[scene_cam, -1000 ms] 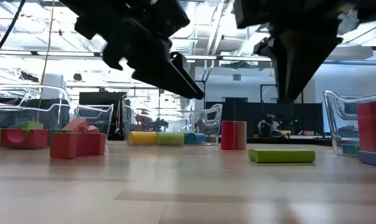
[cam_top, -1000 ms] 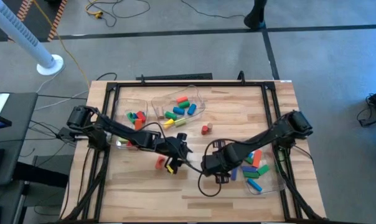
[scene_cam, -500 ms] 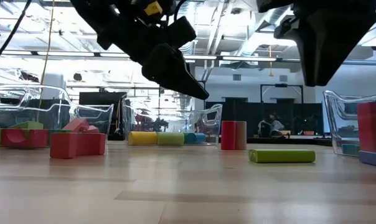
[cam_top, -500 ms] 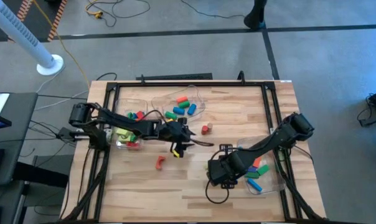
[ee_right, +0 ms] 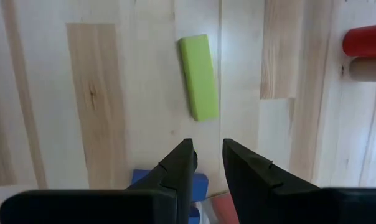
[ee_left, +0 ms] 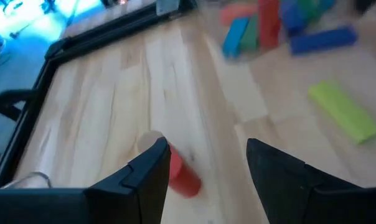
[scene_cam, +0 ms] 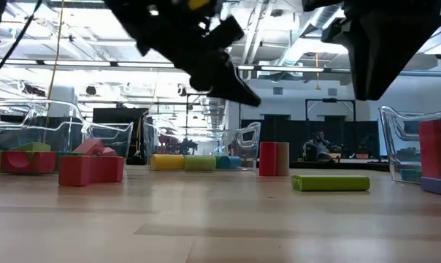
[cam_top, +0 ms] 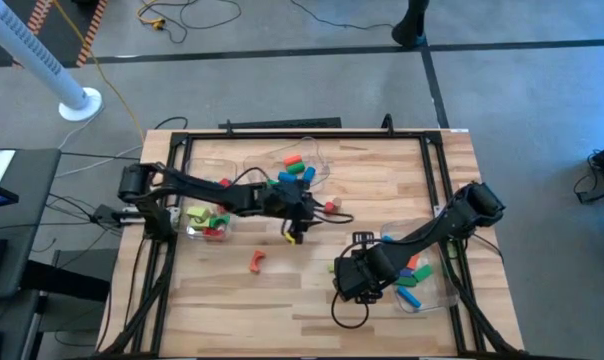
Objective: Sort blocks by size
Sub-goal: Put the red cylindrical block into the top transparent bin
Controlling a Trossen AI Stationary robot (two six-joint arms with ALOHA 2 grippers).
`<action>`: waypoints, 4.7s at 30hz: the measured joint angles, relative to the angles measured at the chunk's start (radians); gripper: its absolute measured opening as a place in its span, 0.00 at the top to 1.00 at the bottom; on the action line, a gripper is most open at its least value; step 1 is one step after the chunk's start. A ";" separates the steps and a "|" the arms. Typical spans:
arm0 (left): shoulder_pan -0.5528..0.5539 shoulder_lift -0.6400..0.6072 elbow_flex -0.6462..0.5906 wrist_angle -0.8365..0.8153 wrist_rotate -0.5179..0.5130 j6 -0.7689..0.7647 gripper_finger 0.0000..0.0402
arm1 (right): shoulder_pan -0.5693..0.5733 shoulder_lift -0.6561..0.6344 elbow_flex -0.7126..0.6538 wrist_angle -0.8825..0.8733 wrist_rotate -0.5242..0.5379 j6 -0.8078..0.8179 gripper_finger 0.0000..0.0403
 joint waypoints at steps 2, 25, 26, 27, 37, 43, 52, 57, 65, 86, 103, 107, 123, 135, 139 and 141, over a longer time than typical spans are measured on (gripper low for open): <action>0.002 0.045 0.065 -0.088 -0.013 0.031 0.49 | -0.003 0.000 0.000 0.002 0.007 -0.004 0.70; 0.096 0.256 0.304 -0.312 0.070 0.036 0.44 | 0.035 0.000 0.000 -0.012 0.044 0.023 0.70; 0.097 0.268 0.309 -0.296 0.063 0.032 0.44 | 0.035 0.000 0.000 -0.012 0.044 0.023 0.70; 0.098 0.274 0.319 -0.295 0.062 0.030 0.45 | 0.035 0.000 0.000 -0.011 0.044 0.023 0.70; 0.100 0.340 0.390 -0.364 0.009 0.020 0.45 | 0.035 0.001 -0.004 -0.007 0.044 0.031 0.70; 0.100 0.338 0.391 -0.374 -0.023 0.030 0.45 | 0.041 0.001 -0.009 -0.001 0.044 0.033 0.70; 0.100 0.337 0.391 -0.381 -0.014 0.032 0.57 | 0.041 0.001 -0.009 0.003 0.044 0.031 0.70; 0.100 0.336 0.391 -0.386 -0.006 0.038 0.66 | 0.041 0.000 -0.008 0.004 0.044 0.031 0.70; 0.099 0.336 0.391 -0.389 0.008 0.039 0.68 | 0.041 0.001 -0.008 0.006 0.050 0.033 0.70; 0.089 -0.005 0.390 -0.591 0.086 0.049 0.69 | 0.054 0.000 -0.008 -0.060 0.432 0.069 0.70; 0.251 -0.420 0.303 -0.769 0.216 -0.018 0.69 | -0.041 -0.022 -0.008 0.042 0.734 -0.010 0.46; 0.301 -0.493 0.206 -0.719 0.265 -0.030 0.69 | -0.093 -0.026 -0.008 0.128 0.775 -0.118 0.41; 0.457 -0.674 -0.225 -0.235 0.481 -0.186 0.69 | -0.323 -0.027 -0.008 0.686 0.577 -0.657 0.41; 0.510 -0.677 -0.374 0.064 0.559 -0.269 0.69 | -0.453 -0.027 -0.008 0.947 0.374 -0.807 0.43; 0.524 -0.677 -0.400 0.120 0.561 -0.283 0.69 | -0.484 -0.027 -0.008 0.992 0.338 -0.808 0.44; 0.527 -0.678 -0.400 0.117 0.561 -0.278 0.69 | -0.498 -0.027 -0.008 1.003 0.328 -0.801 0.44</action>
